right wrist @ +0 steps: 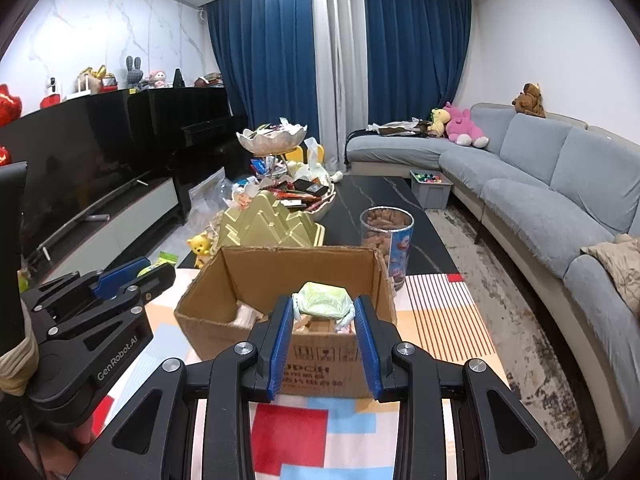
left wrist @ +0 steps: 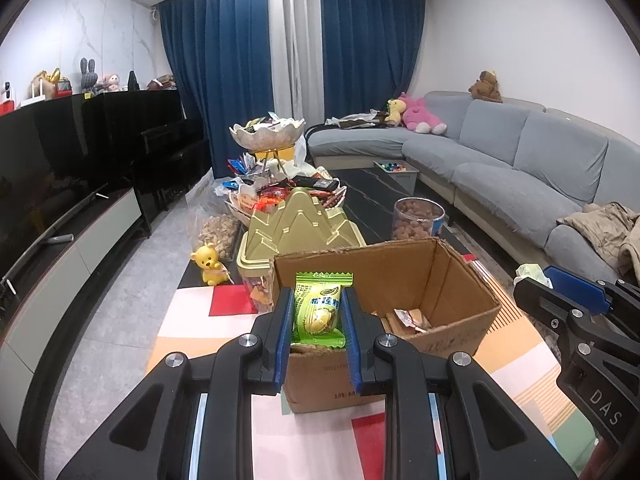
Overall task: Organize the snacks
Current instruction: 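Lift both held candies and carry them over the open box, then open both grippers to drop the candies into the box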
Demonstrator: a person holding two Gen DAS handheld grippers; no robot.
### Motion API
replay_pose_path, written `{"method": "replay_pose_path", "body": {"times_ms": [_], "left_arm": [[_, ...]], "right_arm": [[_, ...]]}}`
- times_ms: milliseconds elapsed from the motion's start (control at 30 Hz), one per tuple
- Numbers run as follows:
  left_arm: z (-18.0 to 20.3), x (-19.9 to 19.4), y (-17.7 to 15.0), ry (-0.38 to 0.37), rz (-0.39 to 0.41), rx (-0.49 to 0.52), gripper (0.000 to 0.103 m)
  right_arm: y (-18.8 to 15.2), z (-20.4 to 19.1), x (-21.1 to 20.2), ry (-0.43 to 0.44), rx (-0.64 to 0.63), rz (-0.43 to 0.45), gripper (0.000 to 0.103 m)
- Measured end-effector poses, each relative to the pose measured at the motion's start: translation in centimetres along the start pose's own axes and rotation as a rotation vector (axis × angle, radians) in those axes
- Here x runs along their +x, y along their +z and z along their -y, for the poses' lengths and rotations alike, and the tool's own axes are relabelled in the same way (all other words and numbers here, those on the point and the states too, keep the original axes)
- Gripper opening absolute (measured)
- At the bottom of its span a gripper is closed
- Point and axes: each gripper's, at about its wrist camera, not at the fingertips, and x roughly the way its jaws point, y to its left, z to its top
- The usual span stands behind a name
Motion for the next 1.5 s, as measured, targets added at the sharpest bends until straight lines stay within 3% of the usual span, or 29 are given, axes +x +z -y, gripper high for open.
{"method": "replay_pose_path", "body": {"times_ms": [667,1300,1500], "left_arm": [[-0.8,5.8,1.5,-0.005,-0.029,-0.025,0.024],[-1.4,9.8,0.6,-0.022,-0.078,-0.043,0.025],[-1.6,9.2,0.7,0.013,-0.060,-0.040,0.050]], "right_arm": [[1.4,0.4,5.8,0.005,0.003,-0.035,0.033],[1.4,-0.2,11.2,0.028,-0.021,-0.094,0.034],[1.3,-0.3,11.4,0.025,-0.024,-0.094,0.045]]}}
